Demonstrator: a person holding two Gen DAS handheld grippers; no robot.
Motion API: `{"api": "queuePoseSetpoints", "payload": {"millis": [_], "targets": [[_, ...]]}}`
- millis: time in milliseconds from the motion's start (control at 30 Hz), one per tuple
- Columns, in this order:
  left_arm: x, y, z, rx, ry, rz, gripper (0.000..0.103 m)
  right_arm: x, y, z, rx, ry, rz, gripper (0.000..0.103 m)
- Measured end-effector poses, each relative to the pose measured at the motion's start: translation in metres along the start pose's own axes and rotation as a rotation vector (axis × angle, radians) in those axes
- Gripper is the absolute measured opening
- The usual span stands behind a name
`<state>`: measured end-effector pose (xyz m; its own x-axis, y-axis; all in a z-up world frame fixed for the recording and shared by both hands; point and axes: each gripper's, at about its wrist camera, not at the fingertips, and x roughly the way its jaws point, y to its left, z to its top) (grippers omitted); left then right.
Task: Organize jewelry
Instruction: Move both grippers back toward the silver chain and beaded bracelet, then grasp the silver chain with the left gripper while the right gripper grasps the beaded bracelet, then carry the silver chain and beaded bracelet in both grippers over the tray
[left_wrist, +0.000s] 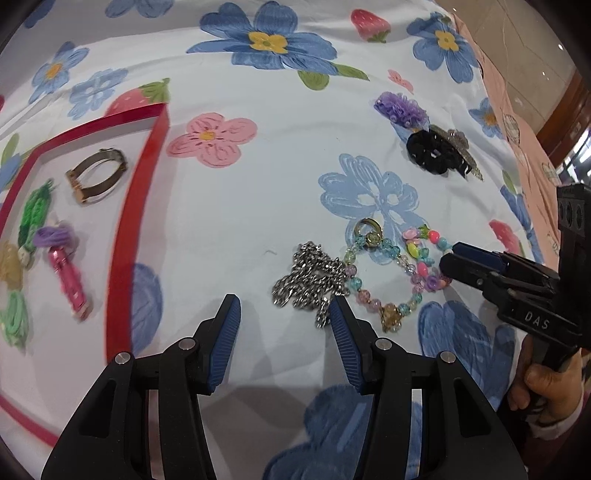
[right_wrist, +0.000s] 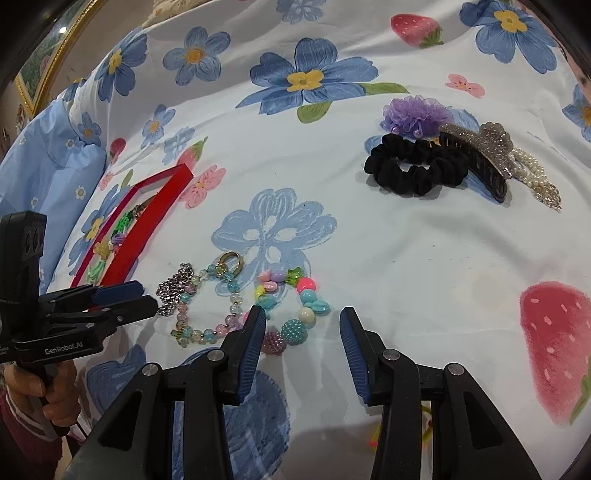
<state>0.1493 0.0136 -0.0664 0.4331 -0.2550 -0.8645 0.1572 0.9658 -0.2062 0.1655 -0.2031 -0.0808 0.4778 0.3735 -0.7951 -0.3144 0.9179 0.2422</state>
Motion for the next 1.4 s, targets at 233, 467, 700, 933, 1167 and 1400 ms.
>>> {"api": "queuePoseSetpoints", "payload": {"millis": [233, 467, 700, 933, 1167, 1400], "targets": [[0.015, -0.015, 0.008, 0.077, 0.009, 0.022, 0.055, 0.011, 0.014, 0.0, -0.086, 0.007, -0.061, 0.045], [0.016, -0.023, 0.007, 0.133, 0.003, 0.02, 0.013, 0.011, 0.015, 0.0, -0.102, -0.013, -0.09, 0.018], [-0.003, -0.019, 0.003, 0.097, -0.037, -0.008, 0.013, -0.002, 0.015, 0.003, -0.063, -0.046, -0.023, 0.012], [-0.042, -0.008, 0.001, 0.041, -0.111, -0.041, 0.012, -0.024, 0.021, 0.013, -0.031, -0.101, 0.056, 0.012], [-0.075, 0.005, -0.002, 0.005, -0.165, -0.045, 0.012, -0.047, 0.046, 0.024, -0.07, -0.164, 0.089, 0.012], [-0.108, 0.023, -0.01, -0.041, -0.226, -0.028, 0.012, -0.057, 0.075, 0.032, -0.117, -0.194, 0.125, 0.012]]}}
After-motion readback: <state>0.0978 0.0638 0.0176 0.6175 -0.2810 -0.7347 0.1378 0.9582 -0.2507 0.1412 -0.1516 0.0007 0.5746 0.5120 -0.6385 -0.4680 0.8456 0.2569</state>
